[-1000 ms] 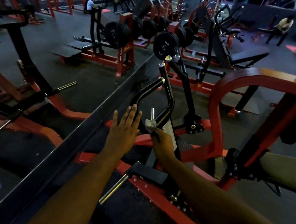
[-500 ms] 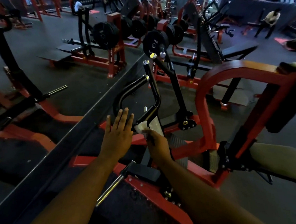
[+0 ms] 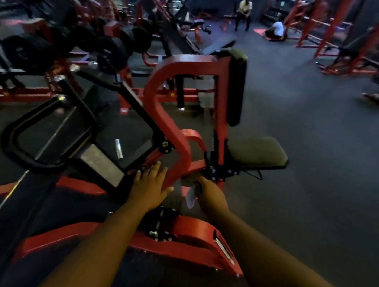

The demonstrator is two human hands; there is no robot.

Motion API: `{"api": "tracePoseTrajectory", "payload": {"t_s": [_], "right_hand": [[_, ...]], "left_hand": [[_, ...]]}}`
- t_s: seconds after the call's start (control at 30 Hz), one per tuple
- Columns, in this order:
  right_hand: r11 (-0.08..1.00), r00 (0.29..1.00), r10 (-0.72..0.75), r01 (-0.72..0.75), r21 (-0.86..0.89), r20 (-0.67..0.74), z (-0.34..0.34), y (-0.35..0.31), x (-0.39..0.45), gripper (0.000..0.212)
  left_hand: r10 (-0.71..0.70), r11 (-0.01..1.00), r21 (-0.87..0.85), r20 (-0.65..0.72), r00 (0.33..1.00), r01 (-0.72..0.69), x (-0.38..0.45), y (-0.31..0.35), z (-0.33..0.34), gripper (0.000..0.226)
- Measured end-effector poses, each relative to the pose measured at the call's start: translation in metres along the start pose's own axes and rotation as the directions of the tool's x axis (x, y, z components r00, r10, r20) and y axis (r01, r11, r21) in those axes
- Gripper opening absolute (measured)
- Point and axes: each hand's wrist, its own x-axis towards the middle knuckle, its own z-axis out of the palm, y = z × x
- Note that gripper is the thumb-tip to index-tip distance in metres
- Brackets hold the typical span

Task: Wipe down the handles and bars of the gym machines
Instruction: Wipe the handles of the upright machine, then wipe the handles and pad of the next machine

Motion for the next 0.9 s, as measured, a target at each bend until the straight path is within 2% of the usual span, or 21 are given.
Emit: {"api": "tracePoseTrajectory", "payload": {"t_s": [0.07,0.2,0.27,0.33,0.43,0.57,0.77,0.9], "right_hand": [[0.997,0.997,0.082,-0.082,-0.007,-0.002,-0.021,0.047,-0.008,0.017],[0.966,0.958,0.246,-0.230,-0.120,0.148,-0.077,0.123,-0.027,0.025],[0.967,0.971,0.240,-0.239,-0.089,0.002,-0.110,0.155,-0.051,0.030],[0.952,0.958,0.276,-0.284,-0.113,-0.083,-0.138,0.190,-0.070,0.035],[0.912,0.928,0.362,-0.372,-0.171,-0.090,-0.176,0.234,-0.077,0.038],[0.867,0.874,0.462,-0.481,-0.130,-0.152,-0.227,0.276,-0.071,0.022],[0.827,0.824,0.491,-0.543,-0.145,-0.284,-0.300,0.343,-0.056,0.014],[0.805,0.805,0.499,-0.568,-0.171,-0.323,-0.346,0.384,-0.045,0.015]], "left_hand": [[0.060,0.998,0.008,0.069,0.996,-0.060,0.010,0.048,0.011,0.080],[0.205,0.978,-0.003,0.155,0.966,-0.207,0.032,0.153,0.031,0.079],[0.268,0.963,-0.019,0.186,0.945,-0.269,0.042,0.204,0.038,0.081],[0.327,0.944,-0.027,0.200,0.924,-0.328,0.053,0.251,0.044,0.082],[0.416,0.907,-0.024,0.214,0.884,-0.421,0.075,0.312,0.048,0.084],[0.500,0.858,-0.007,0.234,0.834,-0.513,0.115,0.383,0.051,0.084],[0.610,0.780,-0.024,0.256,0.750,-0.626,0.188,0.482,0.049,0.084],[0.643,0.752,-0.039,0.260,0.720,-0.658,0.227,0.538,0.047,0.083]]}}
